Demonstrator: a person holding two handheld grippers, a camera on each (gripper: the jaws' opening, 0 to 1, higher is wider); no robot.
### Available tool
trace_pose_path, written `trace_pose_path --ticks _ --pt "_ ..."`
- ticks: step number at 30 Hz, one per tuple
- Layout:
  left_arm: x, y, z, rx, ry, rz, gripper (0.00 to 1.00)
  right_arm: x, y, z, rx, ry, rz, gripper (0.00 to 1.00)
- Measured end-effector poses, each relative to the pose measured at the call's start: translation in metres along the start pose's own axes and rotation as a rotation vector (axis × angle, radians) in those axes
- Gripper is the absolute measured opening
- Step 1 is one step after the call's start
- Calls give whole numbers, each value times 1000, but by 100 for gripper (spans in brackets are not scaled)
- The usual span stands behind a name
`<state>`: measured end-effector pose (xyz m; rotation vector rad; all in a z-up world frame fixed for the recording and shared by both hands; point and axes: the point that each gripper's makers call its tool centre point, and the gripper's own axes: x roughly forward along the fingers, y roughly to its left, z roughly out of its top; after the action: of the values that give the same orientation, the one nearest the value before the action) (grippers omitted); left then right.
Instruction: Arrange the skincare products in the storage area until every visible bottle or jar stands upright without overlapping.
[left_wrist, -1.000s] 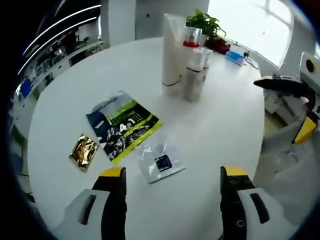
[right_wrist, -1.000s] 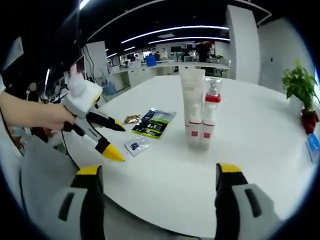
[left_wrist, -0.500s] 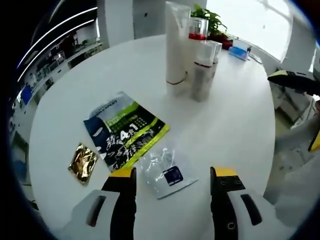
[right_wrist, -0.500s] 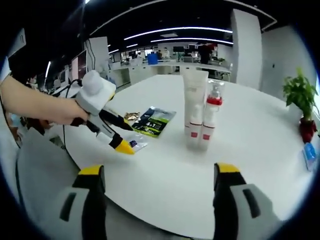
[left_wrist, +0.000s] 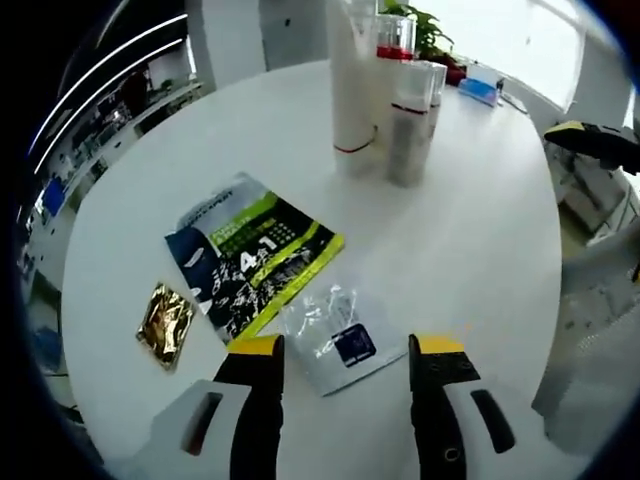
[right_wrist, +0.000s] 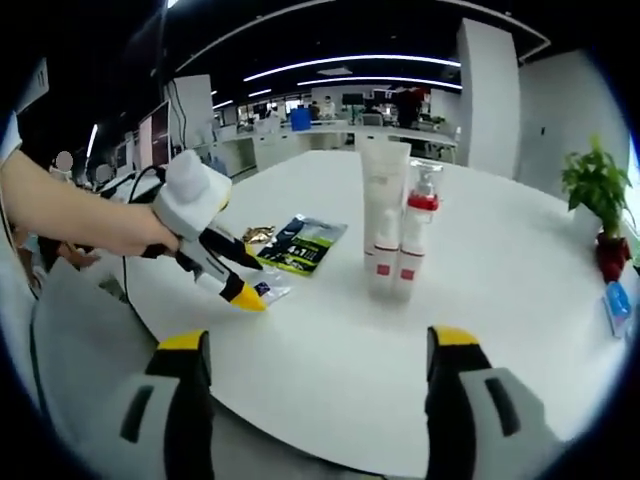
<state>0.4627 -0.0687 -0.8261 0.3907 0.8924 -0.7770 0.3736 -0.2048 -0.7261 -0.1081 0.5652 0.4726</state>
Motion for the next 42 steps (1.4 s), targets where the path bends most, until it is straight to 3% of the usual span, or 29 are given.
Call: trace_pose_path --ticks 16,26,35,42 --pt "1 2 3 12 -17 -19 38 0 -2 -1 1 3 -11 88" --pt "-16 20 -13 29 4 -24 38 0 -6 -1 2 2 -33 88" --pt "-27 35 -31 126 46 -89 38 0 -7 -1 0 4 -41 88" --pt "-33 44 -41 144 79 -88 38 0 -8 -2 -3 13 -44 88"
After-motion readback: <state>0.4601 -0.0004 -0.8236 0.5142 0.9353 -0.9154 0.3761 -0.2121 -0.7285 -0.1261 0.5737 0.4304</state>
